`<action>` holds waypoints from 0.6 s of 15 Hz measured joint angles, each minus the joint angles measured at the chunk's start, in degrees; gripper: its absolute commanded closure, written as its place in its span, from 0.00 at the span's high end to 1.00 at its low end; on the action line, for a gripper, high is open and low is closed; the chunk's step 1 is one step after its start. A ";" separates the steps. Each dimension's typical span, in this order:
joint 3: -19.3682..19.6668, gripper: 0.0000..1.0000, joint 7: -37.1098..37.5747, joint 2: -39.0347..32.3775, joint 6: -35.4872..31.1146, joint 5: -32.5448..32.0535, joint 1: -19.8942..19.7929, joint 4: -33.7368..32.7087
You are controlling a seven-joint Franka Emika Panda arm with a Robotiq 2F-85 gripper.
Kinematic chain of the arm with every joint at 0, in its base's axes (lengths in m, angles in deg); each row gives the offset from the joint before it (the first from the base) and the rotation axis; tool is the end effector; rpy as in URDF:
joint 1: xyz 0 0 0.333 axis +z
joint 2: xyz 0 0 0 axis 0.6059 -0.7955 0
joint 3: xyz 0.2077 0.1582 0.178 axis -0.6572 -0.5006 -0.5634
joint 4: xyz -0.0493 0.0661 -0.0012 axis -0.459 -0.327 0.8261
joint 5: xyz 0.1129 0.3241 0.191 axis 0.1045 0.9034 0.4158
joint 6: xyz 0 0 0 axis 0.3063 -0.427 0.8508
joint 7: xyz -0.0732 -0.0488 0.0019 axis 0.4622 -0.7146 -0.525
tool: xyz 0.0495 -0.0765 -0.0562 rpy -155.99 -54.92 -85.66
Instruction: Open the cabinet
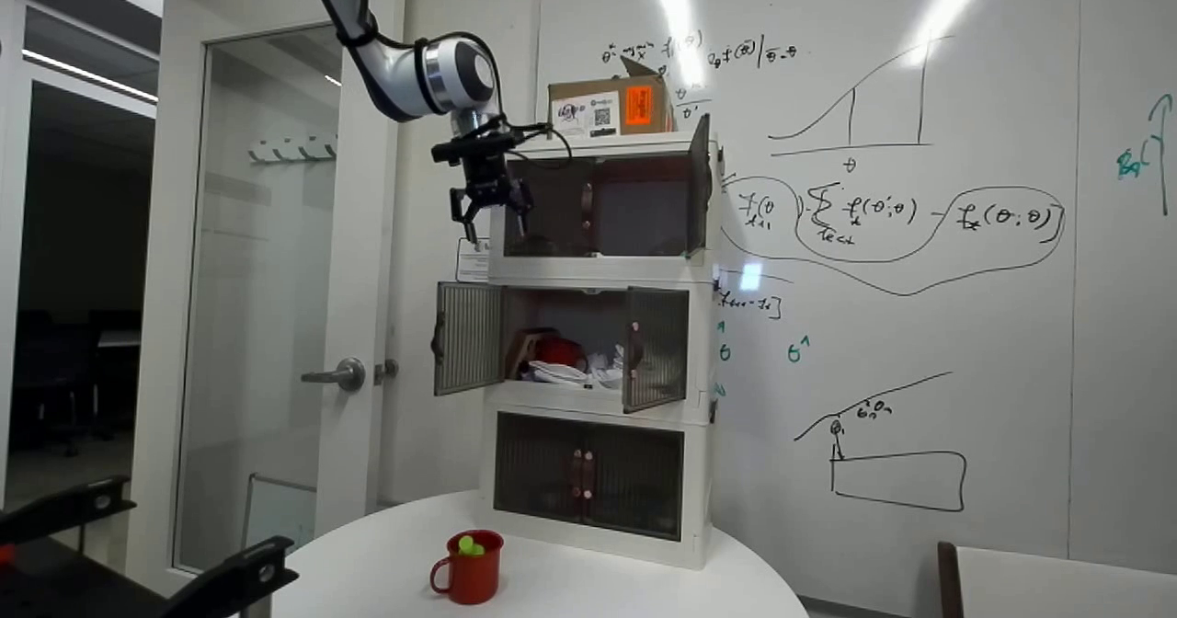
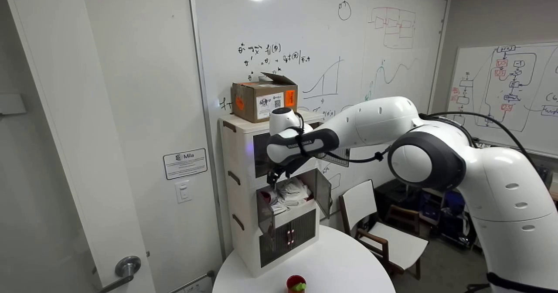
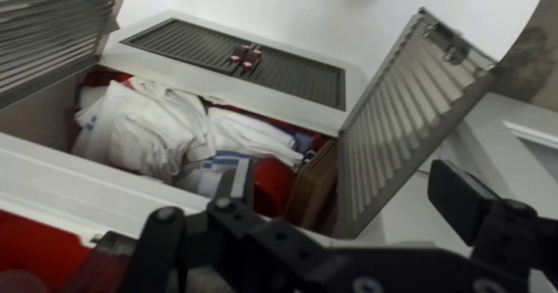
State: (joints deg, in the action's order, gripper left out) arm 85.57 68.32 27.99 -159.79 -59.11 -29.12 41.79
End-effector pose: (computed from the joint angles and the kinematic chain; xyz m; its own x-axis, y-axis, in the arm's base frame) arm 0.7088 0.1280 0.4359 0.8987 0.3818 0.2156 0.3388 -0.9168 0.2114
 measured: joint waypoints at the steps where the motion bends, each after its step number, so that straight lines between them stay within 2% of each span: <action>1: 1.10 1.00 1.09 0.75 -1.98 -0.50 -0.35 0.86; 4: 3.23 1.00 3.01 3.74 -4.97 0.26 -2.95 5.03; 9: 3.81 1.00 3.03 11.02 -8.00 6.16 -8.34 16.76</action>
State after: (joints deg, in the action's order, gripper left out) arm 89.38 71.35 39.01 -167.79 -52.95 -37.46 58.54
